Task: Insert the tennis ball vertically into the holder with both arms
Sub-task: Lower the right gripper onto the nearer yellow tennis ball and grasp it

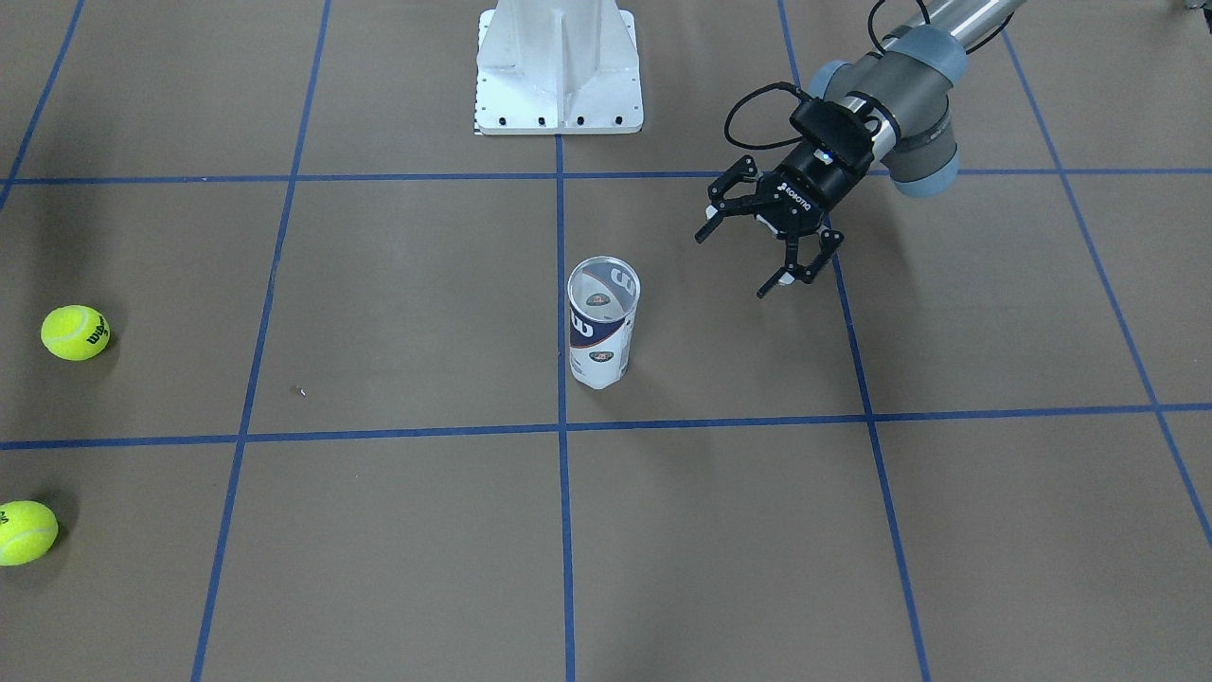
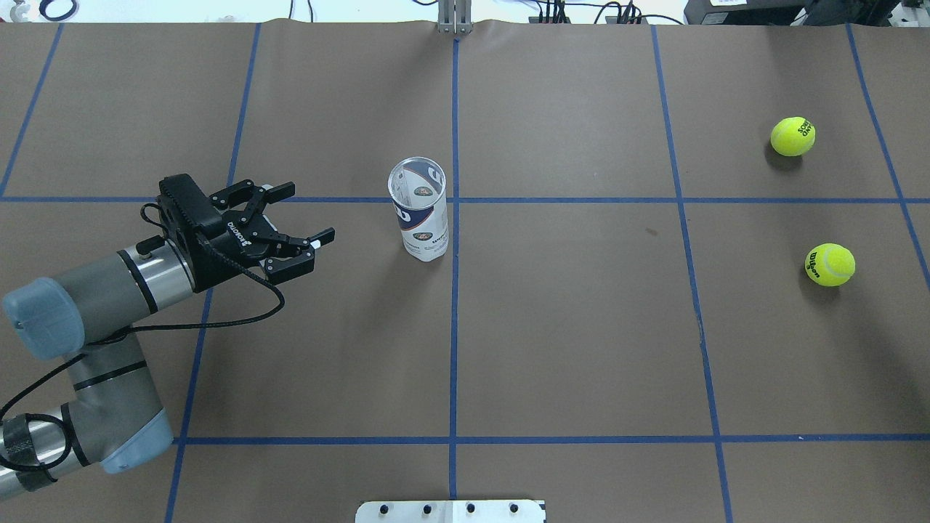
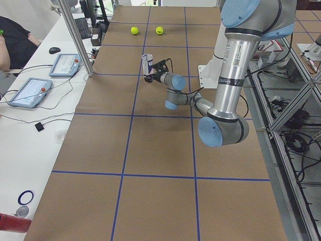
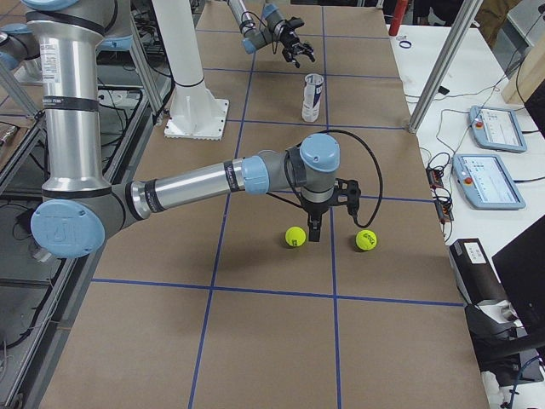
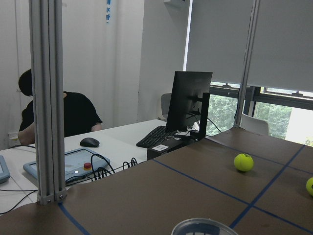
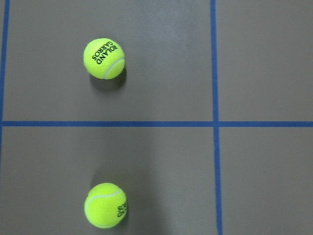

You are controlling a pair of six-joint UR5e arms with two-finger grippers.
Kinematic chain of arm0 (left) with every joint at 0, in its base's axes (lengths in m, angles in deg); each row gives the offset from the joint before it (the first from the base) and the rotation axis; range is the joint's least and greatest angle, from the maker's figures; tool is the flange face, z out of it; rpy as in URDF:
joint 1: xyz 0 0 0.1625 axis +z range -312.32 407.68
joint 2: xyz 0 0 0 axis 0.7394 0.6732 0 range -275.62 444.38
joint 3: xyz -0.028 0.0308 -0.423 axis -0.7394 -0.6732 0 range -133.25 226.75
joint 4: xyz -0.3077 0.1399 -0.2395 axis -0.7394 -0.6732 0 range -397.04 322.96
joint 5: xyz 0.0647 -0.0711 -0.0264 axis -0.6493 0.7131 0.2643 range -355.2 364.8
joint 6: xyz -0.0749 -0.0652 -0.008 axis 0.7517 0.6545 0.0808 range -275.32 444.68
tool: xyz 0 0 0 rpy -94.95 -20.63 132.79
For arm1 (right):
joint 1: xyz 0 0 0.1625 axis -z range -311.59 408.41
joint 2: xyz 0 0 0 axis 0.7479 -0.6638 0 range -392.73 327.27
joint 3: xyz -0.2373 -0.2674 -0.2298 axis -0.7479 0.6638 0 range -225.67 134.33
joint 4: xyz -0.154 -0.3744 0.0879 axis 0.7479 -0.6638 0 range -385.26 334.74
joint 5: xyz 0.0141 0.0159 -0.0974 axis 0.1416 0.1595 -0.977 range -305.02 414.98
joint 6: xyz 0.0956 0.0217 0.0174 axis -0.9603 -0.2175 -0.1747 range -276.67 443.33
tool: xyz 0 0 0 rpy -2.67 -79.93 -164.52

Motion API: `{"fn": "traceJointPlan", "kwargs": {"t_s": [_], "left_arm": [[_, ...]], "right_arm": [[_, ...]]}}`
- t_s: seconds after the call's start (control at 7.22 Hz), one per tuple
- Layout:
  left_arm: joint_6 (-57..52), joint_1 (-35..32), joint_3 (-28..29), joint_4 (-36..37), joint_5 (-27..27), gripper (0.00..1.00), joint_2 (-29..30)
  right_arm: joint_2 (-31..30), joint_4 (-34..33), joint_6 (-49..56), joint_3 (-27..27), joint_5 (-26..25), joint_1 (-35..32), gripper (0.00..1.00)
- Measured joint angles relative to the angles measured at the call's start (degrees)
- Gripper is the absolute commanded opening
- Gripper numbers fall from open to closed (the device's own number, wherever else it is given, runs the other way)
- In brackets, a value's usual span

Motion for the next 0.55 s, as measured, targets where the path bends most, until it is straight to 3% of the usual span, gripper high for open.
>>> {"fn": "traceJointPlan", "kwargs": {"t_s": [0.55], "left_arm": [[0.00,0.17,1.02,0.09,0.02,0.99,0.38]], "right_arm": [[-6.33,15.65,-10.22,1.13,-3.53,12.14,1.00]]}}
